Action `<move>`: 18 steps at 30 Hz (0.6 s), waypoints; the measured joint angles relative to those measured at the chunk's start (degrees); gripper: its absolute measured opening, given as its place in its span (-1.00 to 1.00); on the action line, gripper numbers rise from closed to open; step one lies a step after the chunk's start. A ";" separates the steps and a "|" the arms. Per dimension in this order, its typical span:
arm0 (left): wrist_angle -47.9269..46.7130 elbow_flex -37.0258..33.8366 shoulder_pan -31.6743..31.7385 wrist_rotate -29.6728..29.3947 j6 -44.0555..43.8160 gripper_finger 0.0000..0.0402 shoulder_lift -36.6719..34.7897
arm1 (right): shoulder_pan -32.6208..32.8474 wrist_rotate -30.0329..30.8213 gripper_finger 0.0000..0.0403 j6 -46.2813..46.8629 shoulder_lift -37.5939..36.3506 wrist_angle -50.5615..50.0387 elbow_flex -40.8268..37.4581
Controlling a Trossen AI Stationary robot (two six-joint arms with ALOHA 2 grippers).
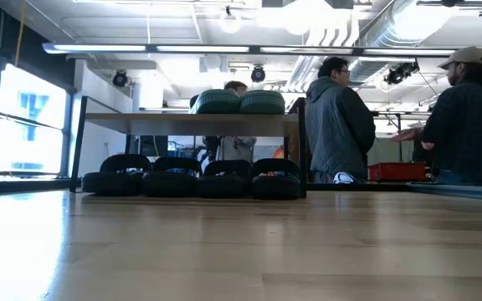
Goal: Pick and place slides into the shelf
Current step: Return to Home Position
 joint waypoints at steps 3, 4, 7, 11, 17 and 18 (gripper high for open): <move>0.41 -2.37 -1.93 -3.33 0.17 -1.00 -2.60 | 0.00 1.64 -1.00 -0.71 1.14 -0.40 0.10; 0.50 -3.09 -2.42 -3.72 0.21 -1.00 -3.51 | 0.00 1.80 -1.00 -0.80 1.19 -0.96 0.08; 1.15 -4.69 -2.94 -3.64 0.98 -1.00 -6.16 | 0.00 1.85 -1.00 -1.42 0.96 1.70 -1.37; 4.34 -7.47 -2.79 1.94 5.97 -1.00 -9.21 | 0.00 1.85 -1.00 -1.42 0.91 8.74 -6.82; 18.79 -12.05 -2.79 18.77 21.84 -1.00 -14.01 | 0.00 1.28 -1.00 -1.38 0.91 15.80 -10.40; 20.50 -12.47 -2.79 20.06 23.33 -1.00 -14.78 | 0.00 1.27 -1.00 -1.39 0.88 16.18 -10.30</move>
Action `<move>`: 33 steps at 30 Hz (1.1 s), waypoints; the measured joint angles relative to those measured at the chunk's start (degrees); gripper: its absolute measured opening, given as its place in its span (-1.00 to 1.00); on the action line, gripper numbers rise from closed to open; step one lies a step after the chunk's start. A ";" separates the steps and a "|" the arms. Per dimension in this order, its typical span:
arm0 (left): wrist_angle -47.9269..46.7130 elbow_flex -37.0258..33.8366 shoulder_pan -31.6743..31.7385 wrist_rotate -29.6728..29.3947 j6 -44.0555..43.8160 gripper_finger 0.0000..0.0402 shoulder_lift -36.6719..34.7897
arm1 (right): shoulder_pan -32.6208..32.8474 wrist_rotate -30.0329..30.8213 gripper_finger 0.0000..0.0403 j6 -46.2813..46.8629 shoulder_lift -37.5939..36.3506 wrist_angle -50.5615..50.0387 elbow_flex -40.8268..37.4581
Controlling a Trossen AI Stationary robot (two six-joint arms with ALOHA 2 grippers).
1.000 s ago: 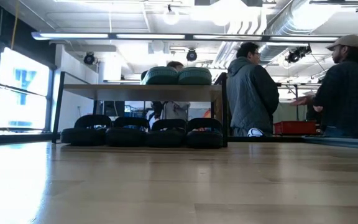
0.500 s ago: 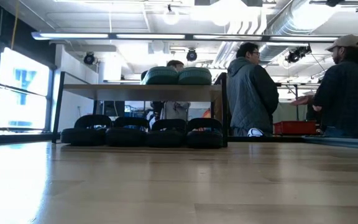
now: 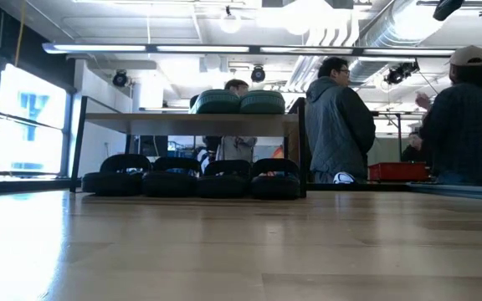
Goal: Pick and place slides into the shelf
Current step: Return to Home Position
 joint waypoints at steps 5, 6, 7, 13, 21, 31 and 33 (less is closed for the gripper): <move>1.07 -1.46 0.03 0.85 1.93 -1.00 -3.33 | -0.04 -0.03 -1.00 -0.92 0.15 -0.09 1.21; 1.53 -1.68 0.04 0.86 2.41 -1.00 -3.82 | -0.04 -0.04 -1.00 -1.36 0.15 -0.33 1.20; 2.55 -1.95 0.04 1.13 3.28 -1.00 -4.24 | -0.04 -0.08 -1.00 -1.71 0.17 -0.70 1.18; 9.64 -3.28 0.04 3.18 8.70 -1.00 -4.97 | -2.06 -2.84 -1.00 1.58 2.09 -0.41 1.13; 16.40 -5.97 0.07 3.78 6.03 -1.00 2.81 | -7.51 -9.52 -1.00 6.97 16.12 9.56 1.34; 28.64 -2.04 18.84 -4.04 8.58 -1.00 21.75 | -21.62 -18.97 -1.00 11.19 36.26 12.67 12.45; 29.82 -1.13 24.36 -3.95 6.85 -1.00 23.01 | -23.93 -19.20 -1.00 11.01 38.03 11.31 15.34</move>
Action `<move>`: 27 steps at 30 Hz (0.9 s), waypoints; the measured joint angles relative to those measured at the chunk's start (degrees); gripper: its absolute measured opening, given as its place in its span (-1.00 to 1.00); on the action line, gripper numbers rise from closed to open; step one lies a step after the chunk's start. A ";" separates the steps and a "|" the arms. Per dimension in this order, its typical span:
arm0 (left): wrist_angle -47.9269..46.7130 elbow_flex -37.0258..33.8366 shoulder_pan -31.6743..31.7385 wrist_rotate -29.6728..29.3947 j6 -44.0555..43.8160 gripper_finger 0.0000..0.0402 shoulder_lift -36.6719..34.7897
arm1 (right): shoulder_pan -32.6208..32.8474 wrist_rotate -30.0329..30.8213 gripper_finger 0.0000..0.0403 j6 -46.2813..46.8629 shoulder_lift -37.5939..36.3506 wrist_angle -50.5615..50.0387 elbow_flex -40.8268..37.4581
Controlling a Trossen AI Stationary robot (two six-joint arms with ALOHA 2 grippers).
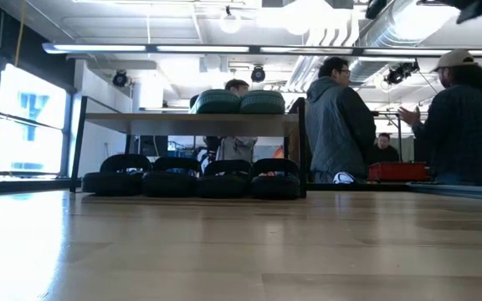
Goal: Pick and place slides into the shelf
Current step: Return to Home Position
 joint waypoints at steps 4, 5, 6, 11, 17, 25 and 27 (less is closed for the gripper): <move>0.69 1.65 9.18 1.07 -2.15 -1.00 0.50 | -3.05 0.16 -1.00 -3.20 0.92 -5.82 5.89; 0.07 1.66 10.86 1.20 -2.96 -1.00 0.10 | -3.49 0.23 -1.00 -3.68 0.74 -8.06 7.00; -1.06 1.60 12.38 1.34 -3.79 -1.00 -0.61 | -3.89 0.34 -1.00 -3.88 0.37 -10.33 7.84; -8.42 1.67 16.45 1.45 -7.03 -1.00 -5.87 | -4.64 2.59 -1.00 -5.07 -4.22 -16.14 9.43; -17.40 1.66 17.26 4.68 -12.61 -1.00 -15.10 | -4.54 3.65 -1.00 -5.79 -13.68 -17.61 6.28; -26.24 1.61 17.28 5.29 -15.90 -1.00 -23.37 | -4.49 4.02 -1.00 -4.12 -28.46 -17.80 -1.56; -26.28 1.62 17.27 5.28 -15.79 -1.00 -24.36 | -4.49 4.00 -1.00 -3.47 -31.27 -18.24 -2.53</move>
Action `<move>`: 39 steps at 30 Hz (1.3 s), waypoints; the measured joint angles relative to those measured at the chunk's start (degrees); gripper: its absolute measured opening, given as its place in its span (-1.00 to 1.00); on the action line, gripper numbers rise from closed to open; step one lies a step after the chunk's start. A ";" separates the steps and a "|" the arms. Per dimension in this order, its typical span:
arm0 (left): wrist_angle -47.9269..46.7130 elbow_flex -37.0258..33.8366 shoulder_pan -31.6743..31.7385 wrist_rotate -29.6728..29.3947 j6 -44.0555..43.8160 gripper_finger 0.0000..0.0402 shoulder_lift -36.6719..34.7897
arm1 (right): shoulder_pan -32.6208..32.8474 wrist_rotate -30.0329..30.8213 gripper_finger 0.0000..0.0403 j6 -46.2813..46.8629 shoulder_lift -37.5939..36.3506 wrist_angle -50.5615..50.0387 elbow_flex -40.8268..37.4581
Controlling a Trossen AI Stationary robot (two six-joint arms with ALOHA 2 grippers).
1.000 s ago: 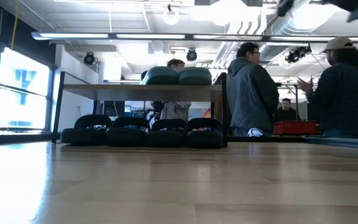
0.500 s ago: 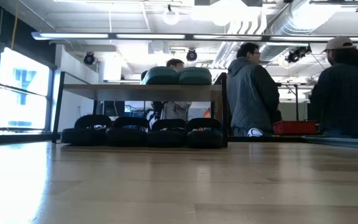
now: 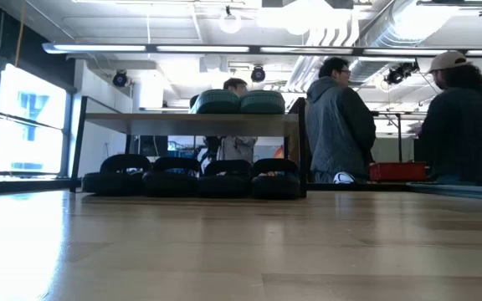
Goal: Pick and place slides into the shelf
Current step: Return to Home Position
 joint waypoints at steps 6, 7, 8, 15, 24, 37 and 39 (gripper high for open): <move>-6.36 -0.02 0.01 1.32 -0.05 -1.00 -2.72 | 0.00 0.00 -1.00 0.09 -6.96 -6.69 -0.42; -7.49 -0.02 0.01 1.89 -0.15 -1.00 -3.43 | 0.00 -0.01 -1.00 0.13 -7.89 -7.86 -0.42; -8.34 -0.02 0.01 2.63 -0.26 -1.00 -4.35 | 0.02 0.02 -1.00 0.15 -7.96 -8.29 -0.38; -10.11 -0.11 0.01 6.97 -0.90 -1.00 -12.03 | 0.02 -0.15 -1.00 0.76 -7.50 -9.44 -0.49; -15.75 -0.26 0.01 8.41 -1.59 -1.00 -12.62 | 0.02 -0.42 -1.00 1.83 -7.85 -1.15 -5.91; -3.16 -16.05 -0.01 28.73 -9.15 -1.00 -12.60 | 0.02 -0.45 -1.00 12.87 -7.85 14.93 -22.84; -1.97 -18.18 -0.01 30.89 -10.00 -1.00 -12.64 | 0.02 -1.95 -1.00 13.00 -7.85 12.97 -22.89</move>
